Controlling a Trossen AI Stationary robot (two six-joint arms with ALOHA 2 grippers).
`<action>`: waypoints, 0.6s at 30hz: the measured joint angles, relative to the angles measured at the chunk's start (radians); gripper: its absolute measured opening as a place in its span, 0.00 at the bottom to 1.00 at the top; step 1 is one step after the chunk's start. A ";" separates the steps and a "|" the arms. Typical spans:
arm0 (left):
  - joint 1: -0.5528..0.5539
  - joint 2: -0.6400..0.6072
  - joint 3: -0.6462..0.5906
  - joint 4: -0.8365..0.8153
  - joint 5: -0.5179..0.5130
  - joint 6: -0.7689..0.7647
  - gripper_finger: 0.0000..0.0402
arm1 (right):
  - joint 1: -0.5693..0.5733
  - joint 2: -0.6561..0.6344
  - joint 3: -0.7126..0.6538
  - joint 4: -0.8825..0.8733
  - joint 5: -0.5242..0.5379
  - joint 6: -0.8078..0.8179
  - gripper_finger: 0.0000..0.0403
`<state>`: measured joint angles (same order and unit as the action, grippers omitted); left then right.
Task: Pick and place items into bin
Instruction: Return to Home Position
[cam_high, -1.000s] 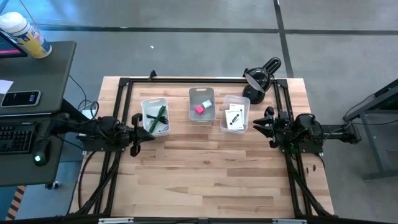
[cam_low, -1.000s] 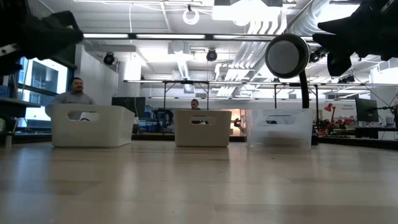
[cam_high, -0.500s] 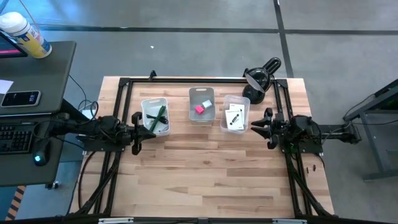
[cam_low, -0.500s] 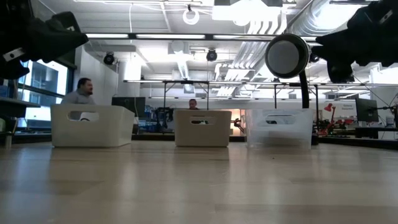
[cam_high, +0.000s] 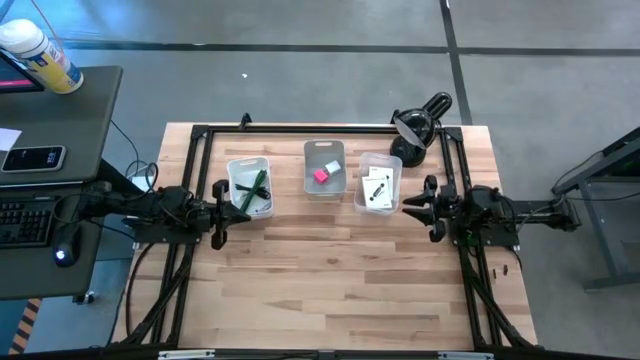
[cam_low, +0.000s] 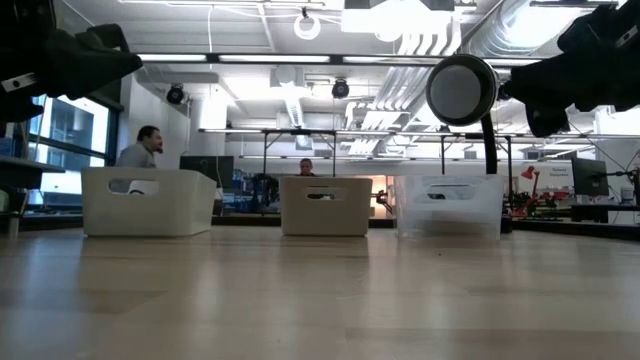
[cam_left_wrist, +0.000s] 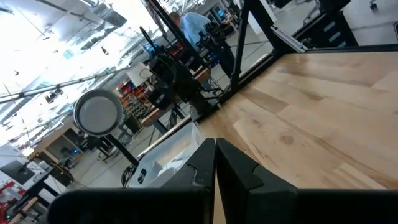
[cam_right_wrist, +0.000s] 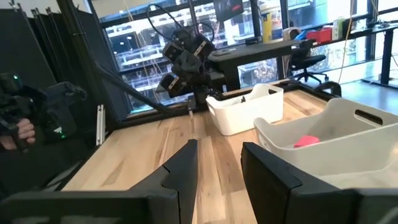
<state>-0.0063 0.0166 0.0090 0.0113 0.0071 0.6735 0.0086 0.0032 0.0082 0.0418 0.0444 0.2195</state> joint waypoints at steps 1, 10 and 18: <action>0.000 0.000 0.000 0.000 0.000 0.000 0.01 | 0.000 0.000 0.000 -0.005 -0.001 0.001 0.28; 0.000 0.000 0.000 0.000 0.000 0.002 0.01 | 0.000 0.017 0.000 -0.016 -0.010 -0.011 0.28; 0.000 0.000 0.000 0.000 0.000 0.002 0.01 | 0.000 0.018 0.000 -0.019 -0.013 0.068 0.28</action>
<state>-0.0063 0.0166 0.0090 0.0116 0.0071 0.6754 0.0083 0.0208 0.0082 0.0228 0.0315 0.2876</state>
